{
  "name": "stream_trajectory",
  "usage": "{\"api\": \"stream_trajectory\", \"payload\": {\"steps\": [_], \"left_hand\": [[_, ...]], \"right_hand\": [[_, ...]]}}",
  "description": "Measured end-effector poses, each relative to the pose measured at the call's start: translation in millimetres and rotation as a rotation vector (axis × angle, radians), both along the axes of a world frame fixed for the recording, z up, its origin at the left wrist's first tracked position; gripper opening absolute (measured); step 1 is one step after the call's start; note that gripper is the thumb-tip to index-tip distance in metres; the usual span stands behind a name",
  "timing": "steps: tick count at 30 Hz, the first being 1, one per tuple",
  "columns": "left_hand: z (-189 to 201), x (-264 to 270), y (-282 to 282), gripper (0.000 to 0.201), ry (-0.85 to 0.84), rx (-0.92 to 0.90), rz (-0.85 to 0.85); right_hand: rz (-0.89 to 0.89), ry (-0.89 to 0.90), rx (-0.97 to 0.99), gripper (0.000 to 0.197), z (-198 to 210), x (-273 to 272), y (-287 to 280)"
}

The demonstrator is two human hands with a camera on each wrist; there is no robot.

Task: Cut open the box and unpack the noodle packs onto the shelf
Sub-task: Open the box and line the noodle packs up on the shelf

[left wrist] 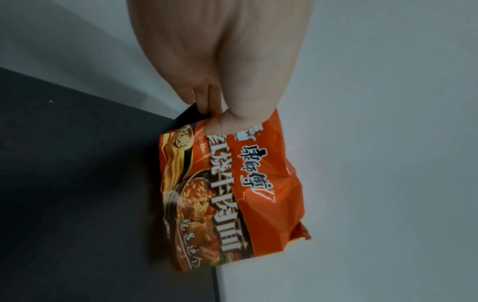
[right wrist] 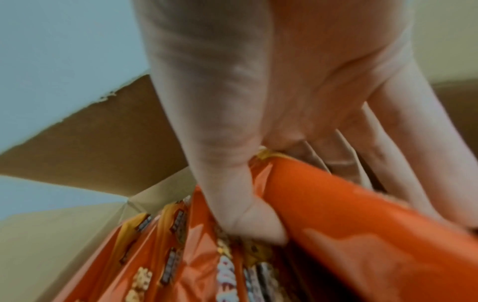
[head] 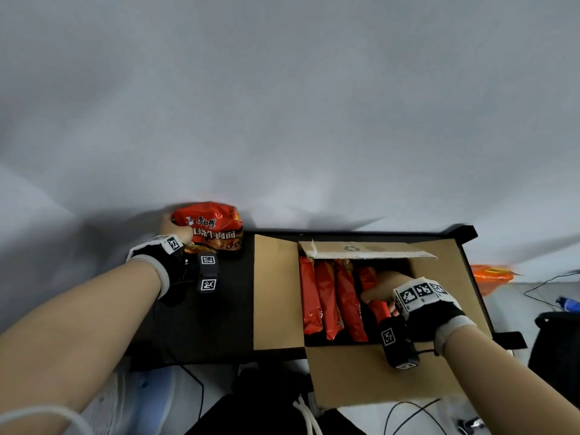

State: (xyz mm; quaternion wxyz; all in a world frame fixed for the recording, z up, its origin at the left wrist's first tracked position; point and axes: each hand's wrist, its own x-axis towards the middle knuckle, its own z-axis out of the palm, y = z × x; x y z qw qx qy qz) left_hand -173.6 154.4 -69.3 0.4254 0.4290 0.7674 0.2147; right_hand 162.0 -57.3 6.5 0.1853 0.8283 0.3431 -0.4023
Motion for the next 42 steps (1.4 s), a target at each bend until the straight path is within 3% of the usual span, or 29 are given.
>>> {"api": "stream_trajectory", "payload": {"steps": [5,8,11,15,18,21,24,28,33,36,42], "left_hand": [[-2,-12,1,0.05,-0.01,0.118,0.11],[37,0,-14,0.042,0.024,0.325,0.247],[83,24,-30,0.033,-0.136,0.555,0.176],[148,72,-57,0.039,-0.463,0.511,-0.224],[184,113,-85,0.026,-0.598,0.349,-0.613],[203,147,-109,0.016,-0.566,0.188,-0.95],[217,167,-123,0.03,-0.433,0.174,-1.134],[231,166,-117,0.053,-0.392,0.241,-1.042],[226,143,-96,0.052,-0.472,0.344,-0.744],[216,132,-88,0.056,-0.463,0.363,-0.647],[198,119,-64,0.047,-0.095,0.396,-0.692]], "right_hand": [[0.161,-0.149,0.112,0.036,6,-2,-9],[0.247,-0.213,0.204,0.031,15,2,-16],[0.323,-0.203,0.179,0.031,40,15,-17],[0.363,-0.012,0.267,0.022,101,41,-19],[0.276,0.251,0.495,0.022,150,48,-25],[0.201,0.456,0.667,0.022,176,46,-21],[0.177,0.507,0.825,0.02,186,40,-9],[0.175,0.502,1.014,0.025,187,26,6],[0.167,0.454,1.128,0.042,175,21,27],[0.139,0.442,1.17,0.034,165,12,43],[0.16,0.252,1.171,0.028,136,-15,82]]}}
